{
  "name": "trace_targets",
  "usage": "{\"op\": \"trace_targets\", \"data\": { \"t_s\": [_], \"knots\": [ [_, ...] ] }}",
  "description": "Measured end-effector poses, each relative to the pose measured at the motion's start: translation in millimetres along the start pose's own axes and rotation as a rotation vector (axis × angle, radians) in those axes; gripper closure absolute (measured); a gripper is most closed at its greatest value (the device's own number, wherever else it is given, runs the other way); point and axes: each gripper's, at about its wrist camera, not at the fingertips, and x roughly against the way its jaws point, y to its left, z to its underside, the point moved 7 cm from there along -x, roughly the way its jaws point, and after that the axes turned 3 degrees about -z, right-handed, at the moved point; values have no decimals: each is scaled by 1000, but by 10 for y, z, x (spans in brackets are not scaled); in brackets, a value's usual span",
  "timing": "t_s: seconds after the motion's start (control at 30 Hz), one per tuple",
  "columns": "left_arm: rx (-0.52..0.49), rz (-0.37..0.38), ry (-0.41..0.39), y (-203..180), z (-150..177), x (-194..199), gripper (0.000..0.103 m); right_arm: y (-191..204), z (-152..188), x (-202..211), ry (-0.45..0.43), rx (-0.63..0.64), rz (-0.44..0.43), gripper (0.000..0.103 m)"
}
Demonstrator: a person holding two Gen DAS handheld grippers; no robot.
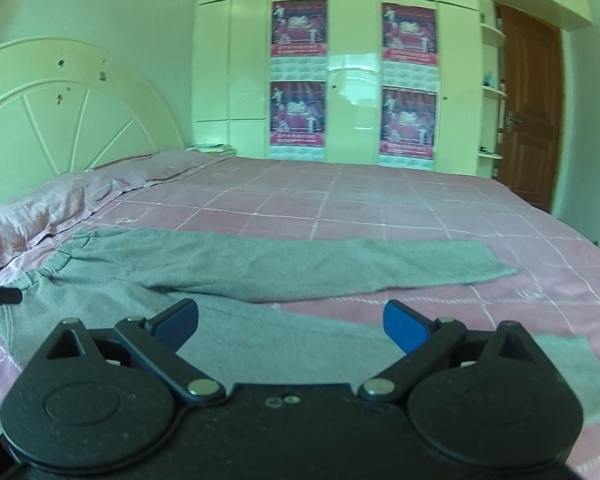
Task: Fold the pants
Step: 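Grasp the sweatpants leg cuffs with the left tool while the right tool grasps the other cuff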
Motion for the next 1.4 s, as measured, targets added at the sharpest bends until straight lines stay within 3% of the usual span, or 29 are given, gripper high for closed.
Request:
{"op": "trace_targets", "data": {
  "t_s": [0.1, 0.27, 0.33, 0.37, 0.53, 0.6, 0.7, 0.8, 0.83, 0.87, 0.9, 0.97, 1.07, 1.17, 1.27, 1.37, 1.4],
  "knots": [
    [-7, -6, -2, 283, -345, -407, 0, -15, -266, -353, 15, 30, -29, 25],
    [-44, -26, 35, 652, -938, -1322, 1, -38, -667, -979, 30, 72, -53, 30],
    [-73, -35, 72, 784, -1084, -1742, 22, -49, -772, -1234, 42, 74, -64, 32],
    [-66, -19, 99, 847, -1121, -1927, 32, -64, -808, -1376, 53, 72, -69, 35],
    [-111, 30, 224, 1050, -1076, -2748, 33, -147, -837, -2025, 124, 97, -105, 47],
    [-134, 59, 233, 1085, -1074, -2972, 33, -142, -808, -2266, 161, 115, -134, 55],
    [-124, 131, 231, 1094, -1118, -3246, 32, -118, -778, -2588, 206, 134, -184, 57],
    [-159, 210, 243, 1044, -1108, -3427, 35, -108, -729, -2932, 267, 166, -241, 58],
    [-156, 233, 254, 1037, -1116, -3460, 45, -107, -711, -3050, 291, 187, -261, 58],
    [-123, 285, 272, 1034, -1140, -3475, 65, -111, -700, -3154, 306, 202, -277, 61],
    [-114, 308, 280, 1033, -1157, -3468, 72, -121, -696, -3250, 315, 217, -286, 64],
    [-171, 328, 279, 977, -1158, -3443, 77, -127, -683, -3439, 343, 250, -311, 67],
    [-210, 338, 294, 958, -1160, -3486, 77, -144, -616, -3664, 409, 287, -363, 73],
    [-195, 359, 317, 976, -1132, -3538, 73, -117, -490, -3796, 491, 368, -392, 71],
    [-228, 360, 301, 944, -1120, -3591, 65, -112, -442, -3868, 489, 444, -382, 62],
    [-236, 363, 289, 923, -1095, -3576, 66, -161, -453, -3929, 481, 467, -355, 41],
    [-240, 364, 287, 923, -1089, -3564, 67, -186, -444, -3970, 501, 450, -369, 43]
  ]
}}
